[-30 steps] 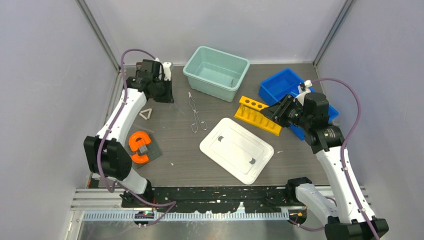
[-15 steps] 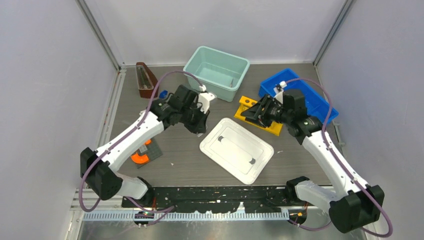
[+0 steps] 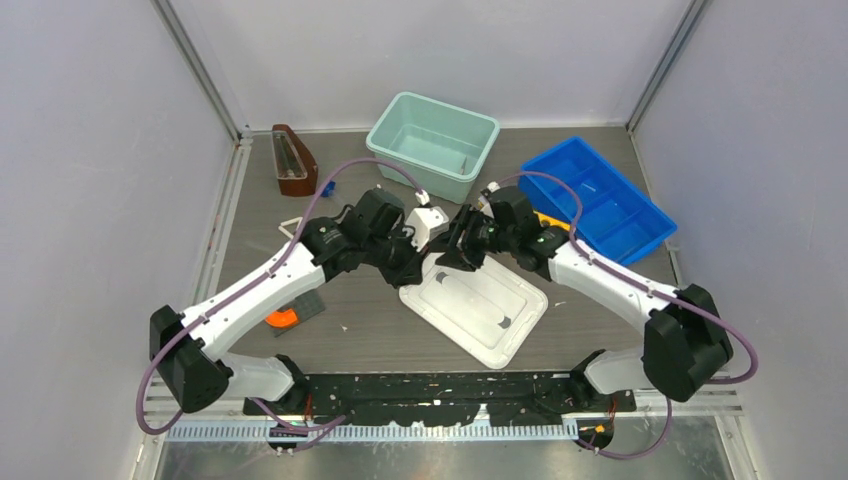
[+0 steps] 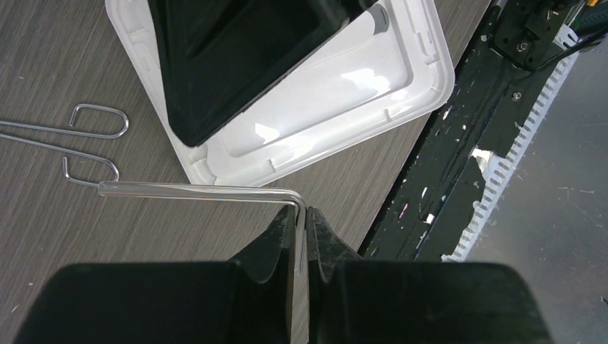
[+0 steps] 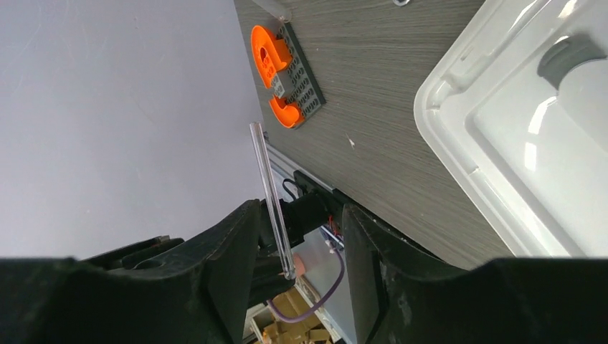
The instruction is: Organize the chemistry lab equipment
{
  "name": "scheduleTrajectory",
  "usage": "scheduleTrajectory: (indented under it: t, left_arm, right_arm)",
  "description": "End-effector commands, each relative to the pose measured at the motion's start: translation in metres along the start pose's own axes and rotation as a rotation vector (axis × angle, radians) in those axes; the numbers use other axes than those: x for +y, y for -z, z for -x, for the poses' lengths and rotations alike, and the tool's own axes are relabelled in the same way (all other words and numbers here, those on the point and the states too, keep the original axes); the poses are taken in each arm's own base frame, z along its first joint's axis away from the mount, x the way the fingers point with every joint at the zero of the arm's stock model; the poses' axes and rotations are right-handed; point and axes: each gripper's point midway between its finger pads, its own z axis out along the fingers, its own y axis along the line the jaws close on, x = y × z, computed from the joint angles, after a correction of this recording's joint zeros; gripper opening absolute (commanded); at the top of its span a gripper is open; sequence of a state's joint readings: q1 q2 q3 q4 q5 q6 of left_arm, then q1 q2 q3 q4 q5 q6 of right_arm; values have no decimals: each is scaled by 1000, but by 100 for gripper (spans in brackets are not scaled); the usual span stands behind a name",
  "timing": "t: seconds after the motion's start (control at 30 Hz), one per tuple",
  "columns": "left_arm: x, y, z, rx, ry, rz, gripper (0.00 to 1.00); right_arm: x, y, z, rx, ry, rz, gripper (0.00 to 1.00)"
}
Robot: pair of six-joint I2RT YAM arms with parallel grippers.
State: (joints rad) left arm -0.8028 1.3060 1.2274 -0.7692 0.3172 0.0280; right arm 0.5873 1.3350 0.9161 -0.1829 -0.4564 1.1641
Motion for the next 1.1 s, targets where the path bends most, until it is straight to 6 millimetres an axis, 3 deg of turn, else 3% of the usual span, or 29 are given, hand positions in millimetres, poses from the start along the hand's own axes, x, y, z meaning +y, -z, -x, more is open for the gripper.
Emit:
scheduleTrajectory:
  t: [0.0,0.8,1.07]
  left_arm:
    - [-9,9,14,-81,-64,-31,0]
    - [-15,5,16,-72,-83,-60,0]
    - [-15,2,14,-53,-85,-66,0]
  right_arm:
    - [39,-14,0,-15,0,111,53]
    - [38,-40,-25,103,9,167,36]
    - [43,-44,-33,163,1,231,14]
